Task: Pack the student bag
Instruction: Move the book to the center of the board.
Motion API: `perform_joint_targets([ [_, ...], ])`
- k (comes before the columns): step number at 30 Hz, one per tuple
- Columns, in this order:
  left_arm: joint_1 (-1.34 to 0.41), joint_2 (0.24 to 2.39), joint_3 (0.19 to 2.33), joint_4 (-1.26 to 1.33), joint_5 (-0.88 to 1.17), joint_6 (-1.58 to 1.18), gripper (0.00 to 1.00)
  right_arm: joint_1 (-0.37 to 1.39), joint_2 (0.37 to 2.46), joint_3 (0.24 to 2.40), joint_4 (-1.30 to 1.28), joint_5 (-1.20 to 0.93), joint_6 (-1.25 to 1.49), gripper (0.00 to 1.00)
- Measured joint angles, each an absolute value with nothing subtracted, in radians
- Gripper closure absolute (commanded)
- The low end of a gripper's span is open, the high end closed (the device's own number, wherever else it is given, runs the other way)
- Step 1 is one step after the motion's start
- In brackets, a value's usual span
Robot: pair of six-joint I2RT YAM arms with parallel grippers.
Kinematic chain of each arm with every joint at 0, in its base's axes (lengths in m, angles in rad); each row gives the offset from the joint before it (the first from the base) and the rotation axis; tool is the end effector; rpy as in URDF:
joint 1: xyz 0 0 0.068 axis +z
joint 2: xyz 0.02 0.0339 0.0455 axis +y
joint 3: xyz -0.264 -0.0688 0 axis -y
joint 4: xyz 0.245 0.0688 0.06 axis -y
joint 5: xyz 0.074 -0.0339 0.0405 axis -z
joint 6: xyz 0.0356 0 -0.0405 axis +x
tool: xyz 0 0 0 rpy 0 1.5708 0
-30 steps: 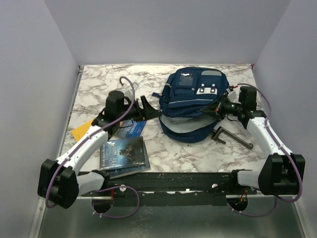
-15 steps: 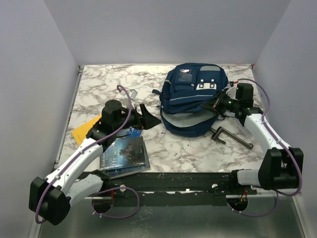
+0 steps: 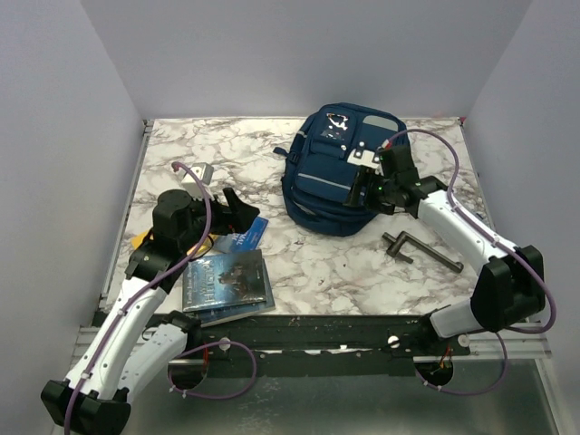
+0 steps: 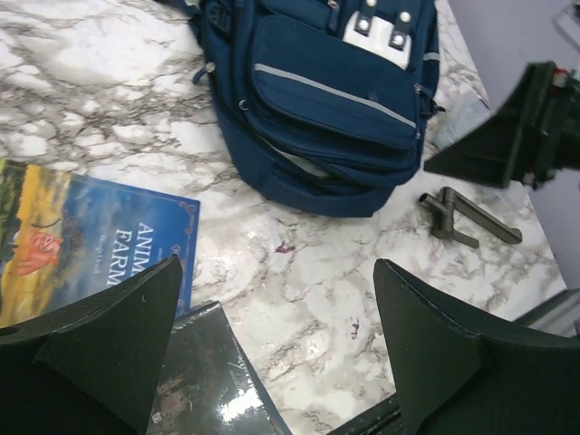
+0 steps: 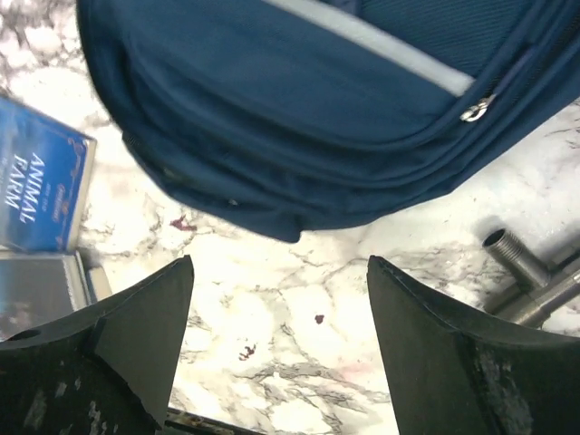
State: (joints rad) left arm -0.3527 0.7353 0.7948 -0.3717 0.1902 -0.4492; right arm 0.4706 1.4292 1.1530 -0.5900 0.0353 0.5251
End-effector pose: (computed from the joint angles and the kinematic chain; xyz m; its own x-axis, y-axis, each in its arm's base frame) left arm 0.1562 -0.0647 0.3316 -0.4803 -0.2776 -0.8320 0.3325 0.8202 -0.4656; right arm 0.2731 0.1375 0.2823 -0.8045 0.1528 -0.5739 -0.0340 0.9529 0.3014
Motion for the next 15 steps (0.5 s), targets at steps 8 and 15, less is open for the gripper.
perform_joint_targets([
  [8,-0.349,0.67,0.604,-0.459,-0.021,-0.682,0.11,0.798,1.497,1.189,-0.443,-0.032,0.567,0.09],
  [15,-0.349,0.449,0.414,-0.55,-0.078,-0.838,0.07,0.792,1.722,1.09,-0.038,-0.388,0.736,0.08],
])
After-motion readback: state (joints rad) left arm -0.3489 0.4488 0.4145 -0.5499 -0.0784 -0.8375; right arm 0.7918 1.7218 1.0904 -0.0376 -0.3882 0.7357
